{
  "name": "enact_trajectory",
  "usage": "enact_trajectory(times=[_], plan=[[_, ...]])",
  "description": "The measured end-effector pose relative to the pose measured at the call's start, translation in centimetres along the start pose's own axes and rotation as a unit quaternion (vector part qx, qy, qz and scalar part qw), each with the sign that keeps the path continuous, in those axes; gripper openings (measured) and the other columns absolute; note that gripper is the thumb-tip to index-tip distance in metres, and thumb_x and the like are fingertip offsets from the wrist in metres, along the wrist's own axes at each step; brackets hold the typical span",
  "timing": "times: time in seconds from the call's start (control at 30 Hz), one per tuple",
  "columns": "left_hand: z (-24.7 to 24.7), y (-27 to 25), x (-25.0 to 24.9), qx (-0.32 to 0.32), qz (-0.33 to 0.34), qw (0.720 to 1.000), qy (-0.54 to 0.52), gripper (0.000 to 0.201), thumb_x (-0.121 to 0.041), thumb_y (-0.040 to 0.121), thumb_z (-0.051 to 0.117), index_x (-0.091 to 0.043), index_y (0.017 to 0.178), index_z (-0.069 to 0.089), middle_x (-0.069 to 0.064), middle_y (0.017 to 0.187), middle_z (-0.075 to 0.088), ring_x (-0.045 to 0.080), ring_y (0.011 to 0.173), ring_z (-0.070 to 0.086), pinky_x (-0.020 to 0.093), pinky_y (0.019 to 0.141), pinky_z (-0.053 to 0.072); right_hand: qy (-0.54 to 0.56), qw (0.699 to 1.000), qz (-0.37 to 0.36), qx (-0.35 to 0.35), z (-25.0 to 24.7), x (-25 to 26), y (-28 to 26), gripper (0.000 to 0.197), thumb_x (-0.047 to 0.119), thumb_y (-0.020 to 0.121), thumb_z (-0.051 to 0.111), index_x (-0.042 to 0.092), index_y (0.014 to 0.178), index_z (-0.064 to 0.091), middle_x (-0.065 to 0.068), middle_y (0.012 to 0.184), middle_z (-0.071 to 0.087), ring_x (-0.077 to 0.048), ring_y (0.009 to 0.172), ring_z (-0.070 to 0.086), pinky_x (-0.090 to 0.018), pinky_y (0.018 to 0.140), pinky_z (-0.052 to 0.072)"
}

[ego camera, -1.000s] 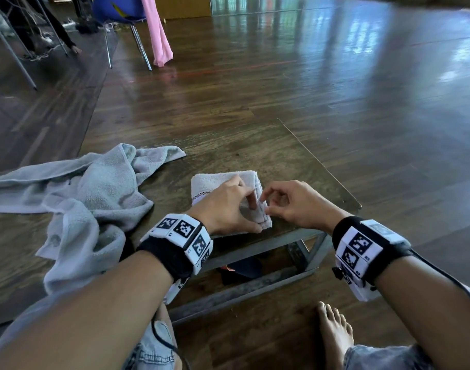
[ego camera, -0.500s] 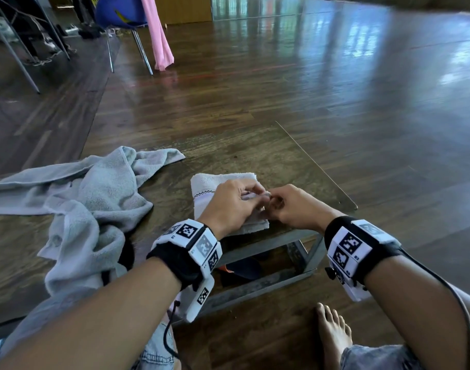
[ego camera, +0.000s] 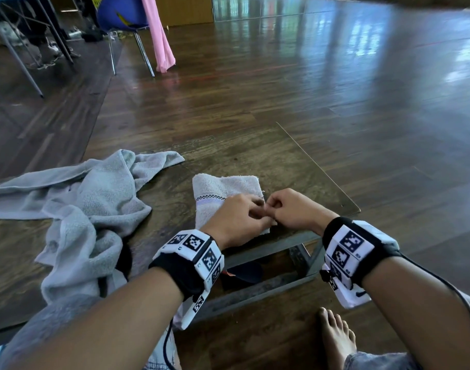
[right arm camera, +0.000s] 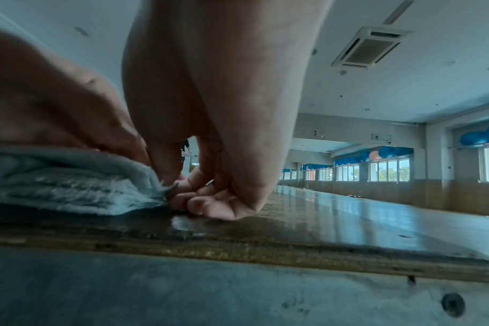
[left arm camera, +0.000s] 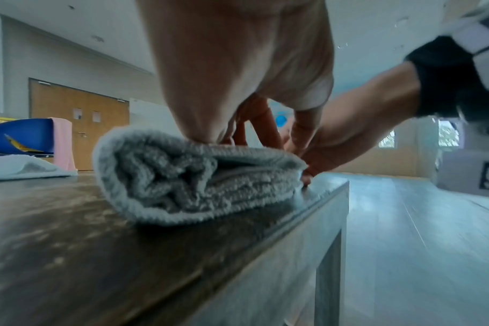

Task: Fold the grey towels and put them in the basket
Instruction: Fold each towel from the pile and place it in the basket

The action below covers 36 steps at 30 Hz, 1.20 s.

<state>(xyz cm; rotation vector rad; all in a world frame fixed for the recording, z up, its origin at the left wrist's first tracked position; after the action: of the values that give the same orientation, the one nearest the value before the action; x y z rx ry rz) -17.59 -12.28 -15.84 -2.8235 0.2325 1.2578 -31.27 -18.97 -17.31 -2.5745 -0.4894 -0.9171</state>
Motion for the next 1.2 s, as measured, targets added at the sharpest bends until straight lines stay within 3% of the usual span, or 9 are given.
enact_trajectory(times=[0.13,0.2,0.27,0.4,0.57,0.77,0.9,1.03,1.2], plan=[[-1.6,0.7,0.3,-0.026,-0.018,0.999,0.020,0.032,-0.031,0.083,0.059,-0.005,0.072,0.075,0.006,0.095,0.075,0.027,0.090,0.069,0.046,0.081,0.053,-0.052,0.998,0.004,-0.021,0.1,0.4,0.2,0.025,0.029,0.093,0.063,0.020,0.071,0.058,0.004,0.072,0.061,-0.014,0.063,0.054,-0.023,0.052,0.041],[-2.5,0.8,1.0,-0.068,-0.007,0.990,0.127,0.023,-0.033,0.088,0.061,-0.015,0.094,0.075,0.004,0.117,0.069,0.023,0.115,0.061,0.044,0.103,0.045,-0.071,0.997,0.010,-0.024,-0.1,0.9,0.1,0.023,0.036,0.093,0.065,0.021,0.077,0.056,0.002,0.081,0.063,-0.015,0.070,0.058,-0.028,0.060,0.046],[-2.6,0.4,2.2,-0.060,-0.056,0.970,0.228,0.039,-0.045,0.093,0.056,-0.030,0.128,0.060,0.003,0.149,0.045,0.026,0.147,0.028,0.045,0.122,0.017,-0.122,0.992,0.013,-0.018,-0.2,1.7,-0.1,0.018,0.034,0.090,0.064,0.022,0.094,0.051,0.001,0.099,0.061,-0.021,0.088,0.060,-0.035,0.075,0.050],[-1.2,-0.1,4.6,0.028,-0.140,0.951,0.276,0.073,-0.066,0.094,0.033,-0.037,0.157,0.010,0.004,0.167,-0.005,0.020,0.152,-0.016,0.049,0.123,-0.009,-0.225,0.969,-0.060,-0.077,0.3,3.5,-0.8,0.046,0.020,0.083,0.063,0.021,0.124,0.042,-0.002,0.129,0.045,-0.025,0.124,0.043,-0.037,0.090,0.040],[-1.5,0.0,5.6,0.049,-0.126,0.954,0.269,0.080,-0.052,0.096,0.040,-0.031,0.157,-0.007,0.001,0.166,-0.016,0.016,0.151,-0.022,0.046,0.123,-0.010,-0.190,0.960,-0.201,-0.043,3.2,5.7,-0.2,0.061,0.027,0.102,0.043,0.020,0.159,0.023,0.002,0.168,0.015,-0.015,0.155,0.008,-0.038,0.124,0.013],[-1.8,-0.1,6.4,0.028,-0.127,0.967,0.218,0.086,-0.048,0.096,0.043,-0.022,0.158,-0.011,-0.005,0.165,-0.018,0.010,0.150,-0.023,0.042,0.123,-0.011,-0.142,0.983,-0.114,0.038,5.6,3.9,1.8,0.065,0.048,0.105,0.023,0.032,0.162,-0.004,0.018,0.168,-0.011,0.007,0.147,-0.019,-0.041,0.125,-0.008],[-2.0,-0.5,6.7,0.028,-0.140,0.969,0.201,0.086,-0.060,0.095,0.036,-0.025,0.158,-0.011,-0.008,0.164,-0.022,0.005,0.147,-0.027,0.041,0.122,-0.015,-0.133,0.988,-0.076,0.026,5.7,3.4,2.3,0.068,0.059,0.102,0.022,0.036,0.161,-0.002,0.020,0.166,-0.016,0.002,0.149,-0.022,-0.040,0.124,-0.011],[-2.5,-1.5,7.1,0.053,-0.163,0.969,0.180,0.113,-0.091,0.067,0.023,-0.032,0.157,-0.013,-0.015,0.162,-0.026,0.001,0.144,-0.031,0.046,0.120,-0.017,-0.133,0.990,-0.041,0.017,5.2,2.8,2.0,0.067,0.056,0.104,0.020,0.033,0.161,-0.008,0.015,0.167,-0.021,-0.006,0.153,-0.020,-0.037,0.125,-0.011],[-2.9,-2.4,7.5,0.062,-0.173,0.967,0.177,0.119,-0.098,0.064,0.029,-0.035,0.155,-0.016,-0.015,0.161,-0.029,0.000,0.143,-0.032,0.048,0.119,-0.017,-0.148,0.989,-0.021,0.003,5.2,2.5,1.1,0.068,0.056,0.104,0.016,0.030,0.160,-0.012,0.018,0.166,-0.020,-0.006,0.154,-0.016,-0.039,0.125,-0.010]])
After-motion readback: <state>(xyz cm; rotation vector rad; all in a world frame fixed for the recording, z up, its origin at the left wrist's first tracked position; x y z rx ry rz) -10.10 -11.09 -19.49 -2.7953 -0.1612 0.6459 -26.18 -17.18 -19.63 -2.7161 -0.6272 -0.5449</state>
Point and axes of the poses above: each hand's wrist, its own y-axis towards the middle knuckle, its own z-axis out of the palm, x = y × z, the point moved 3 cm from there along y, towards the middle knuckle
